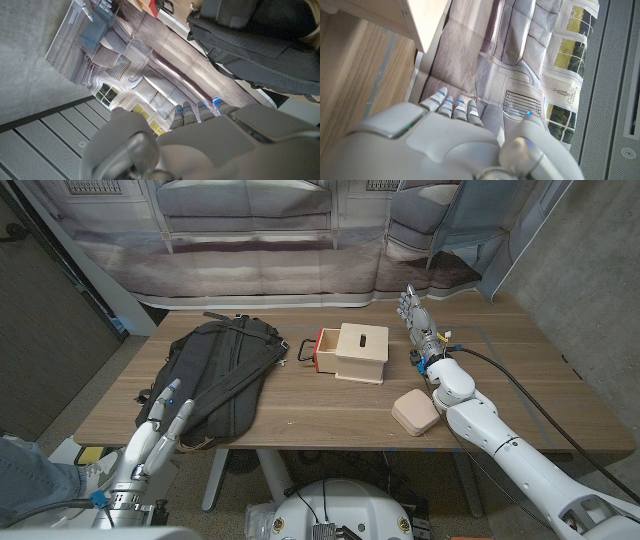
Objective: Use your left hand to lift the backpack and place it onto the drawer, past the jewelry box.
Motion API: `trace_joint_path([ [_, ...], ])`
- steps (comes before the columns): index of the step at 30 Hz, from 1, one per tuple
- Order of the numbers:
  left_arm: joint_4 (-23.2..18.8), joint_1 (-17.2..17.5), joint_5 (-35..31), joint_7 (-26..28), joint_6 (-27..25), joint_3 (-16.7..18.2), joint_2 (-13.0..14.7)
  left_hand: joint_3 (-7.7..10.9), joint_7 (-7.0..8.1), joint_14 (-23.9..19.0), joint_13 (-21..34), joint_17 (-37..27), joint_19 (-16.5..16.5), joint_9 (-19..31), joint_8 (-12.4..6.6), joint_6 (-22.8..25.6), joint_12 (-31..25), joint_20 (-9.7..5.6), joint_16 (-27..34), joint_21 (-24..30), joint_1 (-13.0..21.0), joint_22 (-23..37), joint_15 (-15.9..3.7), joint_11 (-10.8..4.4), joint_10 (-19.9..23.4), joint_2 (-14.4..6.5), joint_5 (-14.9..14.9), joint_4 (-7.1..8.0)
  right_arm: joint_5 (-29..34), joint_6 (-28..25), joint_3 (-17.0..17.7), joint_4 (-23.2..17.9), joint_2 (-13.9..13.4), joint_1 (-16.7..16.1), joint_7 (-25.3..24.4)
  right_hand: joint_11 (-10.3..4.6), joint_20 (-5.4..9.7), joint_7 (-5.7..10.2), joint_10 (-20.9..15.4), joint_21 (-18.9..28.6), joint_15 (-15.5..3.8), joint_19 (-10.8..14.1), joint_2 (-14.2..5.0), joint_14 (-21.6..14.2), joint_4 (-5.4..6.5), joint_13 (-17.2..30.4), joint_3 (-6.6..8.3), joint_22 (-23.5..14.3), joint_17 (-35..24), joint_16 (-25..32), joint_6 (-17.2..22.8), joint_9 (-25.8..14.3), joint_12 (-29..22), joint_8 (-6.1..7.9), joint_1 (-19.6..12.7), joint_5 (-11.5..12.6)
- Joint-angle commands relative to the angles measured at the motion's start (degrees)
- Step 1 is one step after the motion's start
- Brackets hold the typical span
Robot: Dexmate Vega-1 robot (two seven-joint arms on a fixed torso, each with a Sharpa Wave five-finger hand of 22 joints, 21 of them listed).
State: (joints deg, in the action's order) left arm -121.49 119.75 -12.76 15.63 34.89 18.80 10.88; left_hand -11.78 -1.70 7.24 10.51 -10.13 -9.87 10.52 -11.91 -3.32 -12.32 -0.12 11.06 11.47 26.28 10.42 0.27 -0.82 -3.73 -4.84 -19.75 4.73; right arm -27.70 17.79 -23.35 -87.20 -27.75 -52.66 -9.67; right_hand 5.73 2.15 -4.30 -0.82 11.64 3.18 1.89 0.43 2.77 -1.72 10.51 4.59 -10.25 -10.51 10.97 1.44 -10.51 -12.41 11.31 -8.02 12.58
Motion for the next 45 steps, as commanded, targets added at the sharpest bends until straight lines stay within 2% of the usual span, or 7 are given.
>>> trace_joint_path([
  [1, -1.7, 0.8, -4.4, 1.4, -3.7, 0.5, -0.2, -0.17, 0.24, -0.2, 0.1, -0.1, -5.4, 0.2, -0.59, 0.6, -0.2, -0.26, 0.2, 0.5, 1.0, 0.0, -0.23, -0.3, 0.3, 0.1, -0.3, -0.45, -0.1, -0.1, -0.1, 0.7, 0.4, 0.7, -0.1, 0.19, 0.49, 0.01, -0.2, -0.1, 0.47, 0.2, -0.25, -0.1, 0.04, 0.2, -0.14, -0.3, -0.3, -0.1, -0.1, -0.1, 0.2, -0.16, -0.2, 0.0],
  [8, -4.2, 2.8, -9.4, 2.8, -4.3, 1.6, -1.0, -0.13, 0.46, -0.5, 0.1, -0.1, -5.0, 0.2, -0.68, 1.1, -0.2, -0.09, 0.2, 0.6, 2.1, 0.0, -0.41, -0.53, 0.7, 0.3, -0.5, -1.07, -0.2, 0.4, 0.0, 1.3, 0.3, 1.2, 0.6, 0.24, 0.48, 0.01, -0.2, -0.1, 0.44, 0.2, -0.26, -0.1, 0.01, 0.2, -0.17, -0.3, -0.3, -0.1, -0.1, -0.1, 0.2, -0.16, -0.2, 0.0],
  [20, -6.0, 6.0, -13.2, 5.2, -6.0, 1.1, -3.3, 0.0, 0.83, -1.0, 0.2, -0.1, -4.1, 0.2, -0.55, 1.2, 0.1, 0.95, 0.0, 0.5, 6.2, -0.2, -0.43, -0.59, 0.7, 1.8, -1.2, -3.7, -0.4, 0.7, -0.3, 1.8, 0.6, 1.3, 1.2, 0.15, 0.48, 0.06, -0.4, -0.1, 0.42, 0.2, -0.25, -0.1, -0.1, 0.2, -0.22, -0.3, -0.2, -0.1, -0.1, -0.1, 0.1, -0.13, -0.4, 0.1],
  [29, -8.8, 7.6, -22.1, 9.4, -12.6, 0.0, -5.9, 0.04, 1.08, -0.9, 0.2, -0.1, -4.0, 0.2, -0.32, 0.8, 0.3, 1.69, -0.2, 0.3, 8.5, -0.2, -0.16, -0.67, 0.6, 2.7, -1.6, -5.2, 0.0, 0.7, -0.6, 1.0, 0.5, 0.8, 0.9, 0.25, 0.46, 0.09, -0.4, -0.1, 0.43, 0.2, -0.24, -0.1, -0.2, 0.2, -0.28, -0.3, -0.2, -0.1, 0.1, -0.1, 0.1, -0.09, -0.5, 0.1],
  [36, -11.4, 8.4, -26.7, 11.3, -19.0, -1.8, -5.5, -0.15, 1.3, -0.6, 0.2, -0.1, -3.8, 0.3, 0.29, -0.8, 0.6, 2.11, -0.4, 0.1, 11.8, -0.2, 0.41, 0.17, 0.0, 4.2, -2.1, -7.31, 0.1, 0.6, -0.4, 0.7, 0.4, 0.5, 0.5, 0.17, 0.45, 0.08, -0.4, -0.1, 0.42, 0.2, -0.24, -0.2, -0.25, 0.2, -0.31, -0.3, -0.2, -0.1, 0.1, -0.1, 0.1, -0.08, -0.5, 0.0],
  [40, -12.7, 8.9, -26.6, 9.9, -21.5, -2.0, -3.6, -0.34, 0.96, 0.4, 0.3, -0.1, -3.9, 0.3, 0.79, -2.4, 0.9, 2.71, -0.7, 0.0, 13.6, -0.2, 1.0, 0.34, -0.9, 5.1, -2.3, -8.42, 0.1, 0.4, -0.4, 0.8, 0.5, 0.7, 0.5, 0.15, 0.48, 0.08, -0.4, -0.1, 0.43, 0.2, -0.23, -0.2, -0.27, 0.2, -0.34, -0.3, -0.2, -0.1, 0.1, -0.1, 0.1, -0.08, -0.5, 0.0],
  [45, -15.7, 10.0, -28.4, 7.8, -26.6, -2.8, -2.2, 0.45, 1.36, 1.5, 0.3, -0.2, -4.1, 0.4, 1.18, -5.0, 1.3, 2.91, -0.7, -0.2, 17.4, -0.2, 0.99, -0.15, -2.7, 4.5, -3.1, -10.21, -0.2, 0.4, -0.4, 1.5, 0.8, 1.0, 0.6, 0.17, 0.45, 0.07, -0.4, -0.1, 0.43, 0.2, -0.22, -0.2, -0.3, 0.2, -0.36, -0.3, -0.2, -0.1, 0.1, -0.1, 0.2, -0.09, -0.6, 0.0],
])
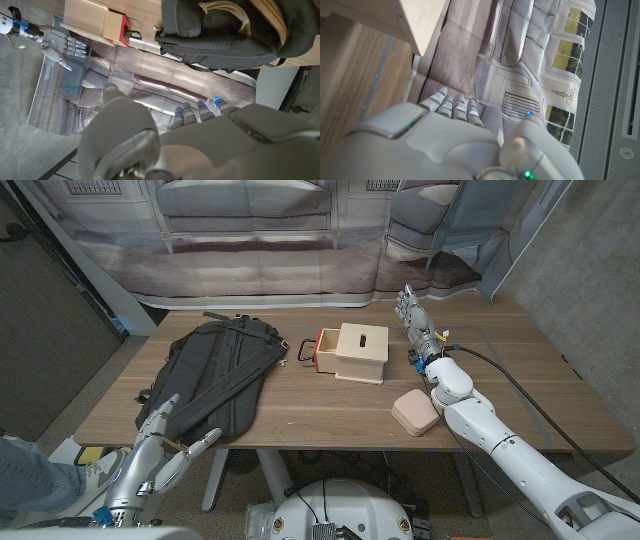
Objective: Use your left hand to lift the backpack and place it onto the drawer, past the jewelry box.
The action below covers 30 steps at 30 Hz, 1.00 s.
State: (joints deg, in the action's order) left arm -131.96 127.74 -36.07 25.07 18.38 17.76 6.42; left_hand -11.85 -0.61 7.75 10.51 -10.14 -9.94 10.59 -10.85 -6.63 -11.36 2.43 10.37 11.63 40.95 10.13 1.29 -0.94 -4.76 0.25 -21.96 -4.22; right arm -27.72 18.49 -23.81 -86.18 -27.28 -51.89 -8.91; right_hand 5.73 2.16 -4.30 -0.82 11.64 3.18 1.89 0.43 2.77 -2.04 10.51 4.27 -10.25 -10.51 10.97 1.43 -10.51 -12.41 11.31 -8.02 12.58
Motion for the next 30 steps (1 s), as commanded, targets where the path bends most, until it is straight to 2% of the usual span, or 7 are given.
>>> trace_joint_path([
  [1, -5.7, 2.2, -4.8, -2.2, -11.0, -2.0, 2.5, 0.87, 0.33, 1.1, 0.3, -0.2, -4.0, 0.4, 0.2, -2.4, 0.4, 0.38, 0.0, -0.3, 3.7, 0.1, -0.12, -0.03, -2.0, -1.0, -1.0, -1.61, -0.2, -0.3, 0.0, 0.6, 0.3, 0.3, -0.1, 0.18, 0.45, 0.1, -0.4, -0.1, 0.42, 0.2, -0.23, -0.2, 0.02, 0.2, -0.05, -0.3, -0.2, -0.1, 0.0, -0.1, 0.2, -0.1, -0.6, 0.0],
  [6, -7.4, 3.1, -9.6, -0.6, -16.6, -4.6, 2.6, 1.9, 0.56, 1.8, 0.3, -0.2, -4.1, 0.4, 0.17, -3.4, 0.5, 0.73, -0.1, -0.3, 6.2, 0.1, -0.02, 0.14, -3.0, -2.1, -1.3, -2.57, -0.5, -0.1, -0.1, 1.3, 0.4, 0.5, 0.5, 0.18, 0.35, 0.13, -0.4, -0.1, 0.42, 0.2, -0.23, -0.2, -0.02, 0.2, -0.06, -0.3, -0.2, -0.1, 0.0, -0.1, 0.2, -0.11, -0.6, 0.1],
  [13, -9.5, 3.8, -13.6, -1.0, -23.5, -7.6, 4.4, 2.68, 0.35, 2.3, 0.4, -0.1, -3.6, 0.5, 0.41, -5.9, 0.4, 1.57, 0.0, -0.2, 9.3, 0.1, 0.18, 0.25, -4.0, -2.7, -1.5, -3.77, -0.9, 0.0, -0.1, 1.8, 0.7, 0.6, 0.7, 0.17, 0.25, 0.12, -0.4, -0.1, 0.48, 0.1, -0.22, -0.2, -0.07, 0.2, -0.1, -0.3, -0.2, -0.1, 0.0, -0.1, 0.2, -0.11, -0.7, 0.1],
  [18, -9.8, 3.6, -16.0, 0.9, -26.7, -9.5, 6.2, 2.81, 0.56, 2.3, 0.3, -0.1, -3.5, 0.5, 0.32, -6.2, 0.4, 1.48, 0.0, -0.2, 10.1, 0.1, 0.32, 0.46, -4.1, -2.7, -1.5, -4.01, -1.0, 0.6, 0.0, 1.8, 0.8, 0.2, 0.8, 0.17, 0.26, 0.14, -0.4, -0.1, 0.48, 0.1, -0.21, -0.2, -0.12, 0.2, -0.12, -0.3, -0.2, -0.1, 0.0, -0.1, 0.2, -0.12, -0.7, 0.1],
  [27, -10.3, 2.0, -19.4, -0.4, -33.8, -12.4, 9.9, 2.88, 0.81, 2.0, 0.3, -0.1, -3.3, 0.5, -0.05, -5.9, 0.1, 1.3, 0.2, -0.1, 11.1, 0.1, 0.37, 0.23, -3.8, -2.6, -1.5, -4.28, -0.7, 1.4, 0.2, 1.5, 0.4, -0.5, 0.7, 0.15, 0.19, 0.16, -0.4, -0.1, 0.46, 0.1, -0.21, -0.3, -0.17, 0.2, -0.16, -0.3, -0.2, -0.1, 0.0, -0.1, 0.2, -0.12, -0.8, 0.1],
  [30, -10.2, 2.0, -17.4, -0.6, -33.8, -12.1, 11.4, 2.86, 0.92, 1.9, 0.3, -0.1, -3.2, 0.5, -0.2, -5.6, -0.1, 1.26, 0.2, -0.1, 11.4, 0.1, 0.28, -0.06, -3.6, -2.5, -1.4, -4.32, -0.9, 1.5, 0.3, 1.4, 0.5, -0.7, 0.5, 0.17, 0.18, 0.15, -0.4, -0.1, 0.46, 0.2, -0.2, -0.2, -0.19, 0.2, -0.18, -0.3, -0.2, -0.1, 0.0, -0.1, 0.2, -0.12, -0.8, 0.0],
])
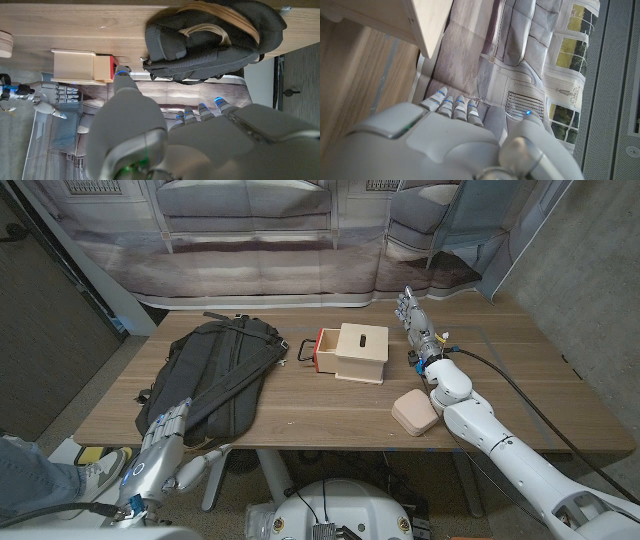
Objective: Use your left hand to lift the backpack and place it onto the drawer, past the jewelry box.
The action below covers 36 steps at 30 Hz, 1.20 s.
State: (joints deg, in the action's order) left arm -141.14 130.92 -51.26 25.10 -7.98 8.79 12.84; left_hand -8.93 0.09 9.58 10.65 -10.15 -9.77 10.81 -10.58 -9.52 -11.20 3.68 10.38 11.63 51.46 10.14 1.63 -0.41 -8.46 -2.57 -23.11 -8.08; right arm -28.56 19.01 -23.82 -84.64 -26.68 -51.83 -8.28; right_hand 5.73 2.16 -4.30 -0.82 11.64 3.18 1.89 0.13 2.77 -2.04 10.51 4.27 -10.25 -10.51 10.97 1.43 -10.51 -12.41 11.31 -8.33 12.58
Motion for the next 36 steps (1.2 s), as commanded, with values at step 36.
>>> trace_joint_path([
  [36, -2.7, -6.1, -20.8, -6.4, -35.8, -17.0, 12.6, -1.57, 1.23, -3.5, 0.2, -0.3, 1.0, 0.2, -1.44, 0.8, -0.9, 0.51, 0.6, 0.9, 2.5, 0.4, -1.37, -2.12, 2.3, 1.8, 0.1, 0.4, -0.3, 2.3, 0.5, 0.6, 1.2, -1.4, -0.9, 0.17, 0.13, 0.23, -0.5, -0.1, 0.53, 0.2, 0.05, -0.3, -0.34, 0.2, -0.36, -0.3, -0.2, -0.1, 0.0, -0.1, 0.2, -0.15, -0.6, 0.0],
])
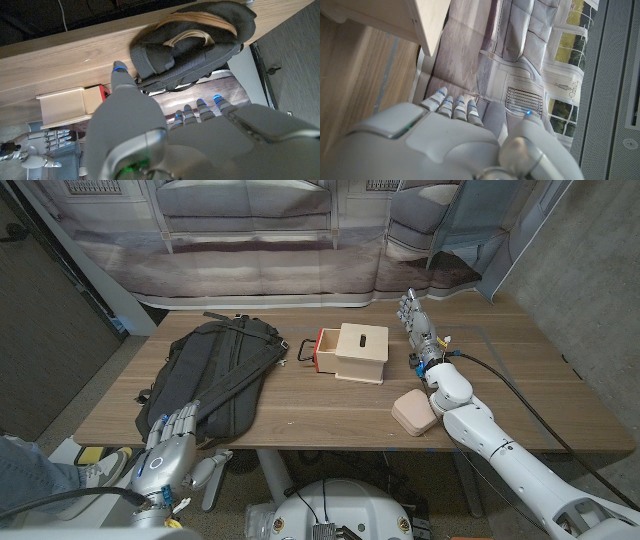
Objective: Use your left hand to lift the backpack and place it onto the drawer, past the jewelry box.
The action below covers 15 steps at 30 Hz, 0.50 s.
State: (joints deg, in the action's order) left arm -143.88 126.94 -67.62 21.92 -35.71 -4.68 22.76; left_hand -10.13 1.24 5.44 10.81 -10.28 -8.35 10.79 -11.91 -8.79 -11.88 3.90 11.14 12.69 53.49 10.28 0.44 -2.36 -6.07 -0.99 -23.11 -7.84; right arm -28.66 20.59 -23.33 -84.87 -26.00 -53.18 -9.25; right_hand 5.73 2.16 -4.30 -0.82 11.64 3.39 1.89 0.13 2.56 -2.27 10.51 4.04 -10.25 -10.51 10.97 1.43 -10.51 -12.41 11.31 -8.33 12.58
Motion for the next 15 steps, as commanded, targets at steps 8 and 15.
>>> trace_joint_path([
  [8, 0.4, -3.3, -6.3, -7.4, -11.5, -5.6, 4.7, -0.59, 0.12, 1.2, 0.1, -0.1, -0.9, 0.2, -0.03, 0.2, -0.2, 0.57, -0.4, -0.5, 0.5, 0.3, -0.37, -0.67, -0.1, 0.3, 0.1, 0.33, -0.3, 0.6, 0.2, 0.4, 0.5, -0.3, -0.3, 0.18, 0.12, 0.23, -0.4, -0.1, 0.26, 0.2, 0.03, -0.1, -0.12, 0.2, -0.16, -0.3, -0.2, -0.1, -0.1, -0.1, 0.2, -0.15, -0.6, 0.0],
  [15, 1.9, -4.7, -6.0, -7.3, -13.3, -7.6, 5.4, -0.7, 0.15, 1.3, 0.1, -0.1, -1.4, 0.2, -0.01, 0.4, -0.2, 0.77, -0.4, -0.7, 0.6, 0.3, -0.4, -0.66, 0.0, 0.3, 0.0, 0.41, -0.7, 0.6, 0.3, 0.5, 0.5, -0.8, -0.3, 0.13, 0.14, 0.24, -0.4, -0.1, 0.38, 0.2, 0.01, -0.1, -0.14, 0.2, -0.19, -0.3, -0.2, -0.1, 0.0, -0.1, 0.2, -0.15, -0.6, 0.0],
])
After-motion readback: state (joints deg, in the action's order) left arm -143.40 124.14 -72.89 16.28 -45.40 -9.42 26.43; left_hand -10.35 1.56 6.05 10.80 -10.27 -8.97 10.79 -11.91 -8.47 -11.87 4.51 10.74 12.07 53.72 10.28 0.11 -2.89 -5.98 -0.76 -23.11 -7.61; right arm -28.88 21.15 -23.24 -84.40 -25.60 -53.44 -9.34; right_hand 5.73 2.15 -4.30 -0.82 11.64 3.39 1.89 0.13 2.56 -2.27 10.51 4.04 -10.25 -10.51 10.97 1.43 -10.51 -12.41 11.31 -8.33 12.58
